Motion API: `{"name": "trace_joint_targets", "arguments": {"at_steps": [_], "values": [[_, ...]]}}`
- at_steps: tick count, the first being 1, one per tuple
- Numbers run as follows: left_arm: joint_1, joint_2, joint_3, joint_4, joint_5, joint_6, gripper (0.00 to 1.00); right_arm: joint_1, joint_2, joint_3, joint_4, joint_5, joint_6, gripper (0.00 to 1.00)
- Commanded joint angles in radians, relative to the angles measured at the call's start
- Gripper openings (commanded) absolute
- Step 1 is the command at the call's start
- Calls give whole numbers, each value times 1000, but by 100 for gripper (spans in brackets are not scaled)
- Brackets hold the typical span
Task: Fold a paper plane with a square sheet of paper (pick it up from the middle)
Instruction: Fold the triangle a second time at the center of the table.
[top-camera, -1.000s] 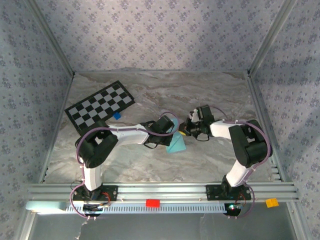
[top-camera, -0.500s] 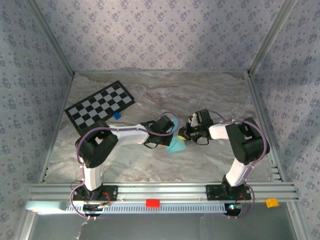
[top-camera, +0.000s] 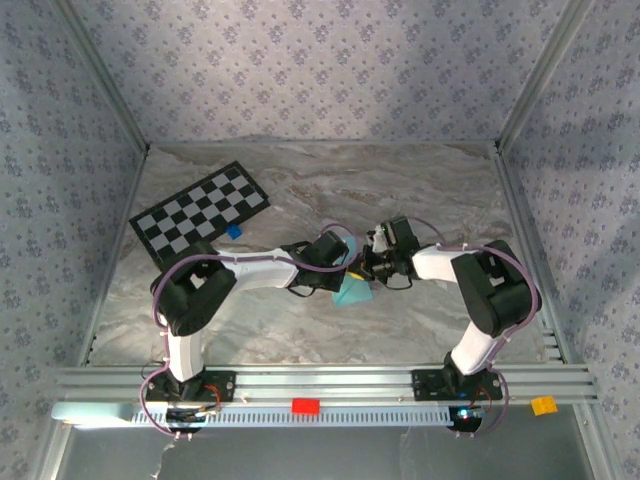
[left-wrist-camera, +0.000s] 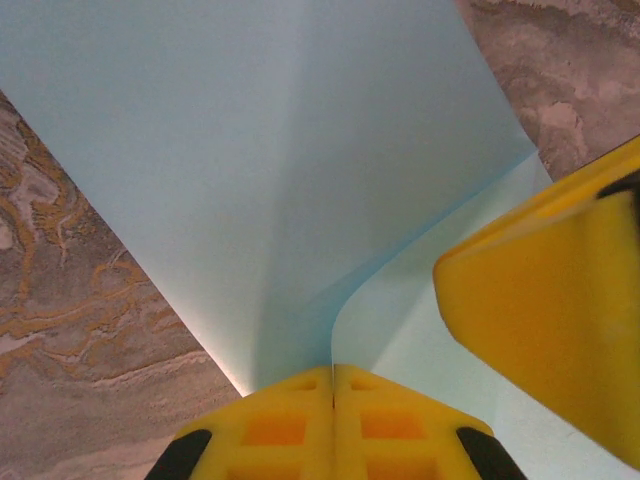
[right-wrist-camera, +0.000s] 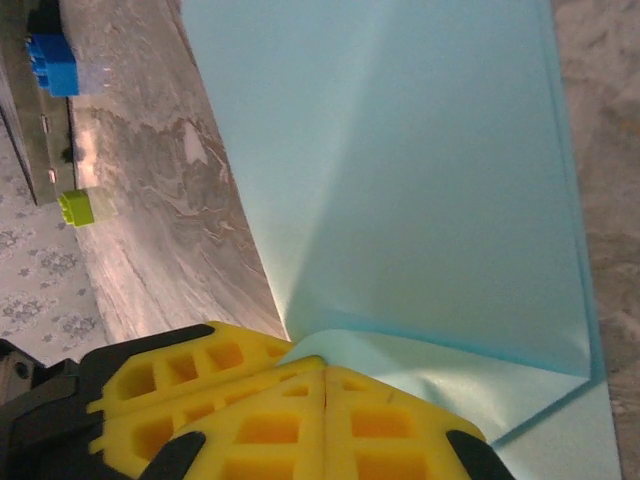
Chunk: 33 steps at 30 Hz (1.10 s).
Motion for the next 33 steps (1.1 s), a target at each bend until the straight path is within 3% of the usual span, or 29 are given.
{"name": "trace_joint_targets", "arguments": {"at_steps": [1, 9, 12, 14, 18, 21, 27, 33], "values": [[4, 24, -3, -69, -3, 8, 2, -6, 34, -29, -26, 47, 5, 1], [3, 6, 22, -86, -3, -4, 7, -40, 67, -81, 2, 59, -2, 0], [3, -31, 42, -110, -43, -37, 22, -41, 58, -84, -5, 64, -7, 0], [4, -60, 66, -137, -67, -52, 37, -41, 56, -80, -13, 65, -13, 0], [9, -111, 102, -223, -149, -114, 50, -43, 60, -79, -18, 64, -17, 0], [10, -162, 85, -215, -132, -171, 47, -46, 59, -79, -22, 67, -16, 0], [11, -235, 12, -86, 17, -224, 31, -51, 54, -67, -30, 59, -21, 0], [9, -241, -2, -37, 48, -252, 21, -51, 56, -64, -30, 67, -18, 0]]}}
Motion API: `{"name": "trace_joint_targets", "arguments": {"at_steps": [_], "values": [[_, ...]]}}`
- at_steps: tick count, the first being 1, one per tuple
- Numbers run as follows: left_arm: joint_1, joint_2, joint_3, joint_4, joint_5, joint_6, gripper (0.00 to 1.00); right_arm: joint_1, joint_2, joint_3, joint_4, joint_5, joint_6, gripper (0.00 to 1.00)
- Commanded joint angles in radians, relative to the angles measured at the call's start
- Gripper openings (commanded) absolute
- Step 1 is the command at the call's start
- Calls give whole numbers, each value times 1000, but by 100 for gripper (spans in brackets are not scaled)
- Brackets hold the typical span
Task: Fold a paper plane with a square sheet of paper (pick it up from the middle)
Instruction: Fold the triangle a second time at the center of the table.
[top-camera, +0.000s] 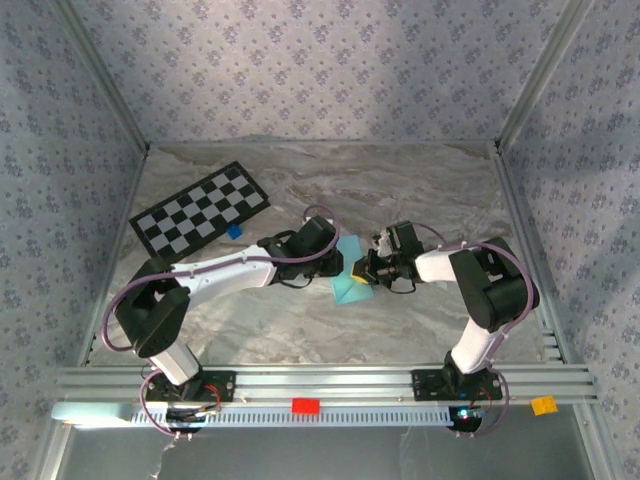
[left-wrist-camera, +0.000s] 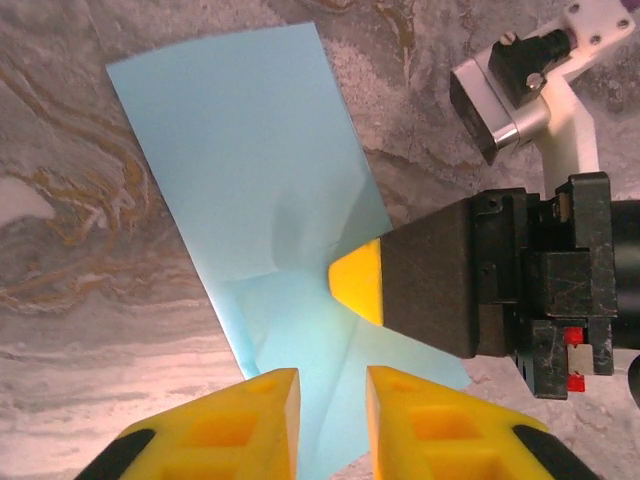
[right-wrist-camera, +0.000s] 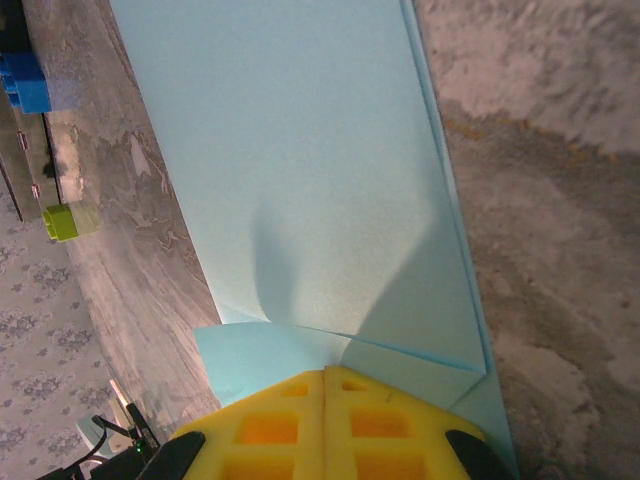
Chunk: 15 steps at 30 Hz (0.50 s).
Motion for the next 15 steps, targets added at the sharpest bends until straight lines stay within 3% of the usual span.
{"name": "trace_joint_targets", "arguments": {"at_steps": [1, 15], "values": [[3, -13, -8, 50, 50, -32, 20, -12, 31, -15, -90, 73, -15, 0], [1, 34, -61, 270, 229, -174, 4, -2, 27, -7, -114, 84, -23, 0]]}}
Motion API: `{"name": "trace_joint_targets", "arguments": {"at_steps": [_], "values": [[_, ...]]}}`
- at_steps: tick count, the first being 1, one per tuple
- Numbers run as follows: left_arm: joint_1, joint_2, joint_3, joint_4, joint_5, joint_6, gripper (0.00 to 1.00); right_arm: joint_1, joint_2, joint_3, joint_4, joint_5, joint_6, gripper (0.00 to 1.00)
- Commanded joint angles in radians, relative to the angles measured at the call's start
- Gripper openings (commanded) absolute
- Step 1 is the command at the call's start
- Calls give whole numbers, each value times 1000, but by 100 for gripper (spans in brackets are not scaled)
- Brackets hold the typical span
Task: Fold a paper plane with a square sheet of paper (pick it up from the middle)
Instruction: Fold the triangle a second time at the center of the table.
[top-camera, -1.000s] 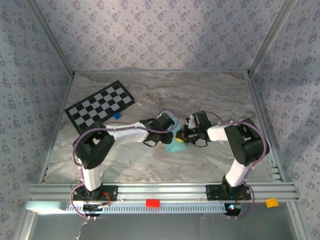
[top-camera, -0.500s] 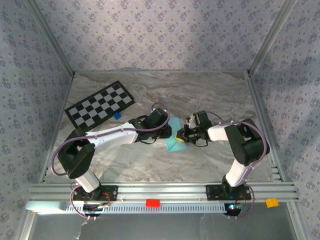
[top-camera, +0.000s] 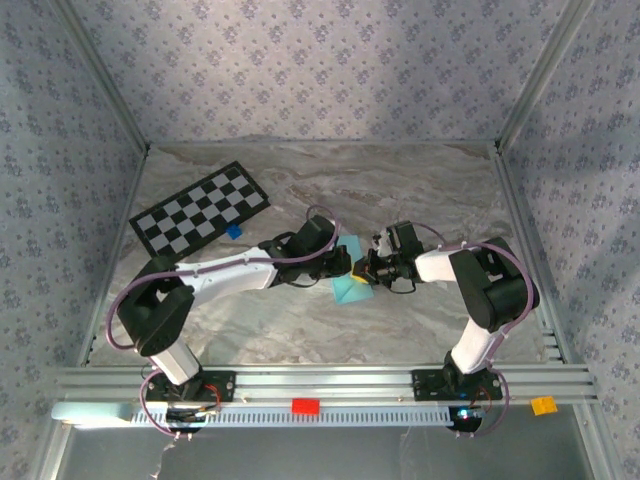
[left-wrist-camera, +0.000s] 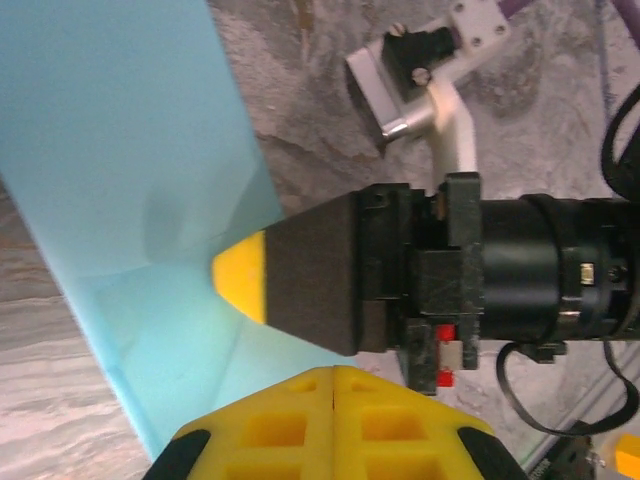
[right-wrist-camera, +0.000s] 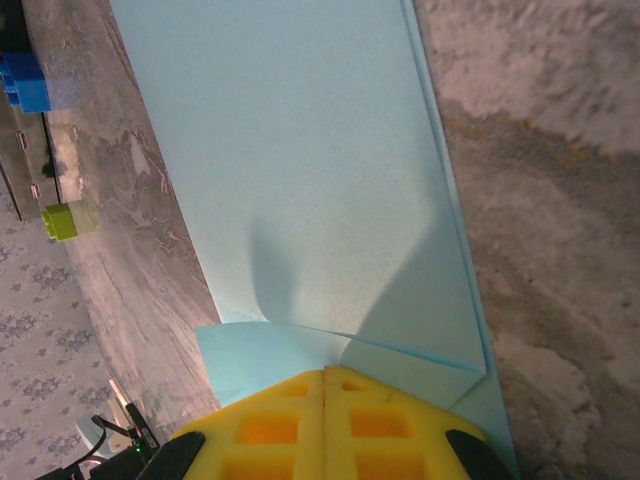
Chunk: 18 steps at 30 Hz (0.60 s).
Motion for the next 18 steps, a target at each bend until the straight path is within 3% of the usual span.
{"name": "trace_joint_targets", "arguments": {"at_steps": [1, 9, 18], "values": [[0, 23, -35, 111, 77, -62, 4, -4, 23, -10, -108, 81, -22, 0], [-8, 79, -34, 129, 143, -59, 1, -4, 16, -17, -102, 85, -17, 0], [-17, 148, -29, 105, 136, -63, 0, -10, 19, -23, -104, 83, -18, 0]]}}
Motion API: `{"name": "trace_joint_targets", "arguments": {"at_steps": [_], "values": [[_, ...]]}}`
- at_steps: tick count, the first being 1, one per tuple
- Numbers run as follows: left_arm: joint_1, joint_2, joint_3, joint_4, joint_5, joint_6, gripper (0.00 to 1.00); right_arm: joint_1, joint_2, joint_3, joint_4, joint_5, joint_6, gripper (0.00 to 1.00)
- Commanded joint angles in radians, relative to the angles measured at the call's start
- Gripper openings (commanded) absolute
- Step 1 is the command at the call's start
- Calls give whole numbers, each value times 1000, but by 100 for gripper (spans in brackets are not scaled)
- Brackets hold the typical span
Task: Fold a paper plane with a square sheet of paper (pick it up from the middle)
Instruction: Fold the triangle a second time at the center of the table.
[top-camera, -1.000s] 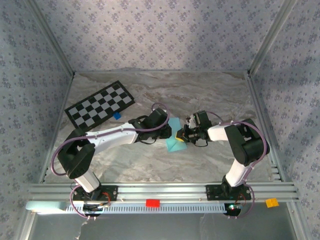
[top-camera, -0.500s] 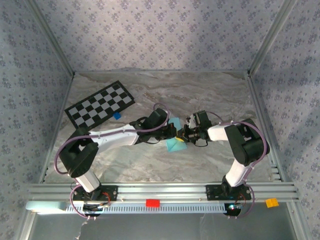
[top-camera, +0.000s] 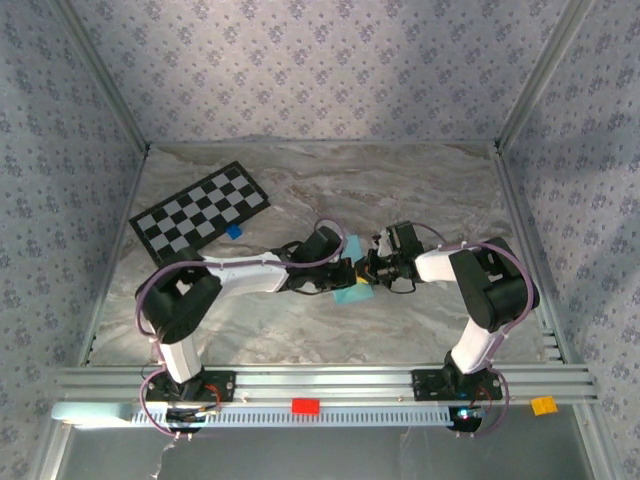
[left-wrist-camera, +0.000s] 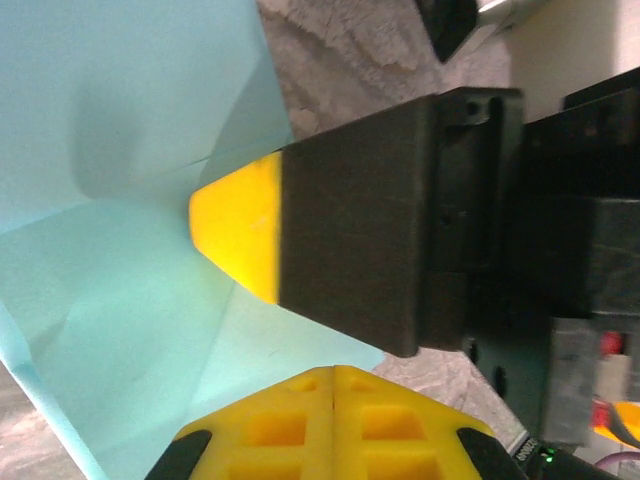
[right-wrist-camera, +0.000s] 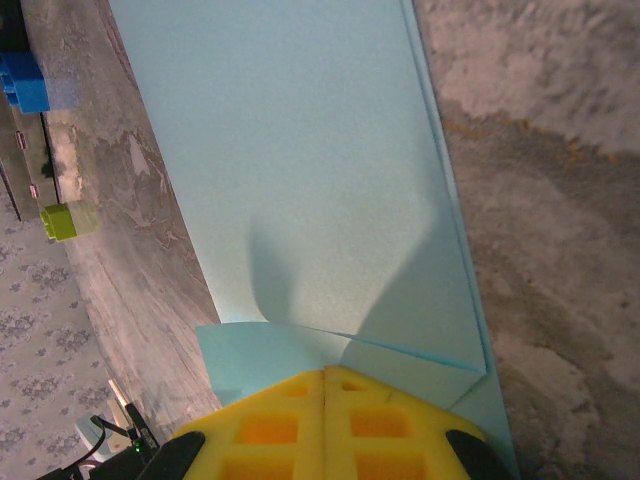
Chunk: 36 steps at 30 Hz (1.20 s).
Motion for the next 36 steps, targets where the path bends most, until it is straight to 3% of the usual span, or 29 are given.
{"name": "trace_joint_targets", "arguments": {"at_steps": [1, 18, 36], "values": [[-9, 28, 15, 3, 19, -2, 0, -10, 21, -22, -101, 81, -19, 0], [-22, 86, -34, -39, -25, 6, 0, -17, 35, -19, -107, 82, -29, 0], [-38, -26, -176, 10, -46, -39, 0, -39, 39, -30, -120, 89, -52, 0]]}}
